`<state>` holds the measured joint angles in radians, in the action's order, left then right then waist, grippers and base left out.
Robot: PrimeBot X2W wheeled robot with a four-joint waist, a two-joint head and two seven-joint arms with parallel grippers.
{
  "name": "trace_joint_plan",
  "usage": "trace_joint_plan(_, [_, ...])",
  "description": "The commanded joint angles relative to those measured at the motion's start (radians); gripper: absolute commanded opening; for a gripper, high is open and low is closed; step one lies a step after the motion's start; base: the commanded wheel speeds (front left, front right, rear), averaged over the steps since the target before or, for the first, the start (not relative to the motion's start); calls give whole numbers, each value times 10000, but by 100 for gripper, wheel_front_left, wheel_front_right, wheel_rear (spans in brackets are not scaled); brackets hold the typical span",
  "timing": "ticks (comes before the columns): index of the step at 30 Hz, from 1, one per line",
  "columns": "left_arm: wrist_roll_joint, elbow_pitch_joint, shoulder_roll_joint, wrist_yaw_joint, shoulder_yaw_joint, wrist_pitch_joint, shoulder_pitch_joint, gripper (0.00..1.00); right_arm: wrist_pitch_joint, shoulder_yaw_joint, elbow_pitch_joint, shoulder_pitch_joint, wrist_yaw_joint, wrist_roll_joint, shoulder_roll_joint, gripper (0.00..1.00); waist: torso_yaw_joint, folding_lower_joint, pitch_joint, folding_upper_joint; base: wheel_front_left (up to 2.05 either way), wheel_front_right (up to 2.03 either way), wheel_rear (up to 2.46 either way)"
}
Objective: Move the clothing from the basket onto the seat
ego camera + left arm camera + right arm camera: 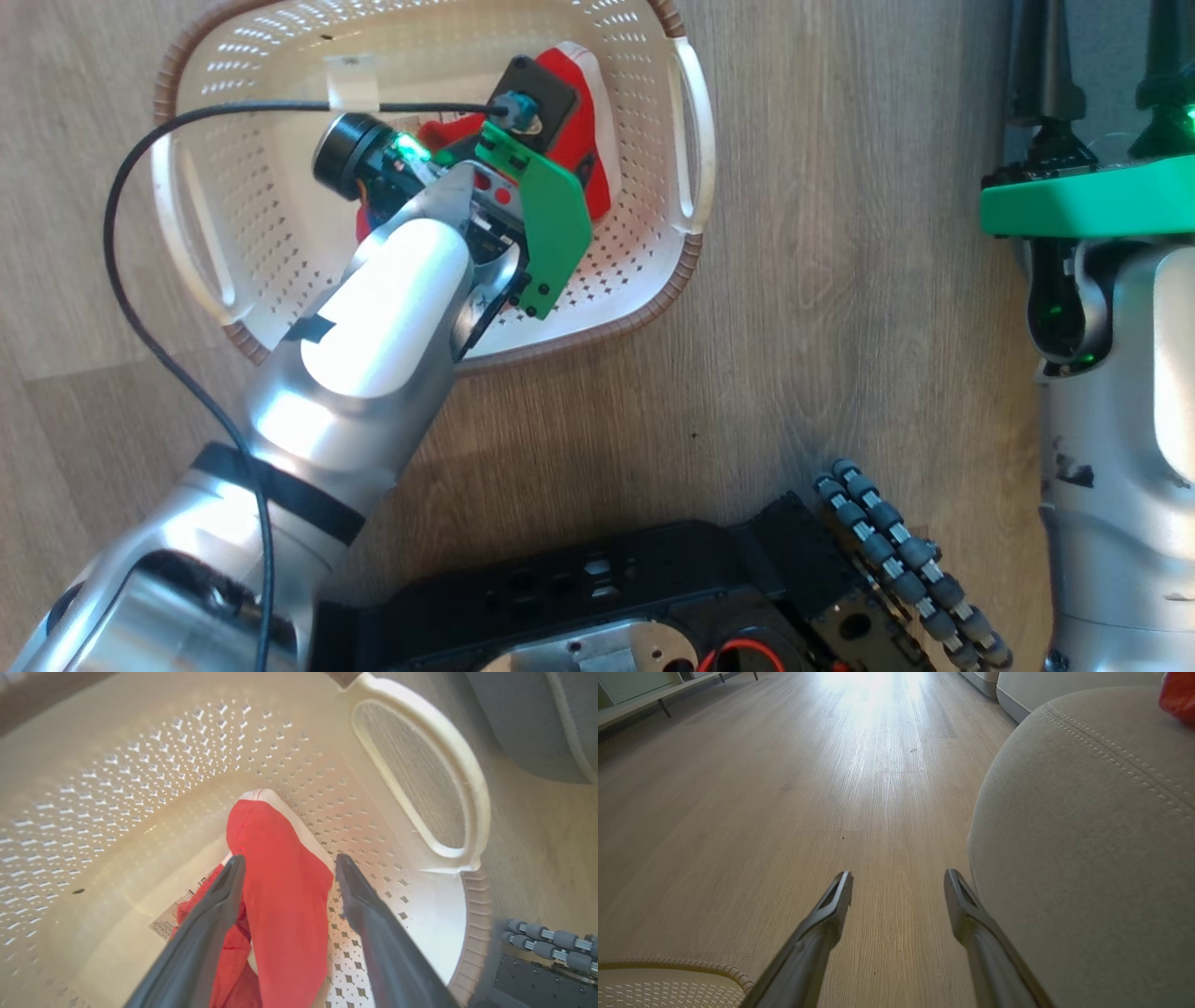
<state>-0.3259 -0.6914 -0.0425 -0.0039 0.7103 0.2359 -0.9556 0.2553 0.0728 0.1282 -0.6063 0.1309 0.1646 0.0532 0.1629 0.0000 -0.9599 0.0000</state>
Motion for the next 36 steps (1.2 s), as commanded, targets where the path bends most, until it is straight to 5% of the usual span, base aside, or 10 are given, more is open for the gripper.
trace_joint_plan(1, [-209, 44, -78, 94, -23, 58, -44, 100, 65, -167, -267, 148, -2, 78, -30, 100, 82, 0, -95, 0, 0, 0, 0])
trace_joint_plan(21, [-1303, -3936, -78, 735, 1044, -601, -1051, 100, 65, -249, -350, 112, -2, 247, -30, 100, 795, 0, -737, 0, 0, 0, 0])
trace_joint_plan(23, [-1325, -4191, -78, 694, 1234, -562, -1118, 25, 65, -255, -342, 111, -2, 267, -30, 100, 853, 0, -754, 0, 0, 0, 0])
trace_joint_plan(24, [-1322, -4306, -78, 674, 1324, -586, -1154, 0, 65, -259, -337, 111, -2, 279, -30, 100, 875, 0, -754, 0, 0, 0, 0])
trace_joint_plan(36, [-2632, -3537, -78, 739, 1378, -2698, -1028, 0, 65, 183, -112, 551, -2, 57, -30, 100, 139, 0, 510, 0, 0, 0, 0])
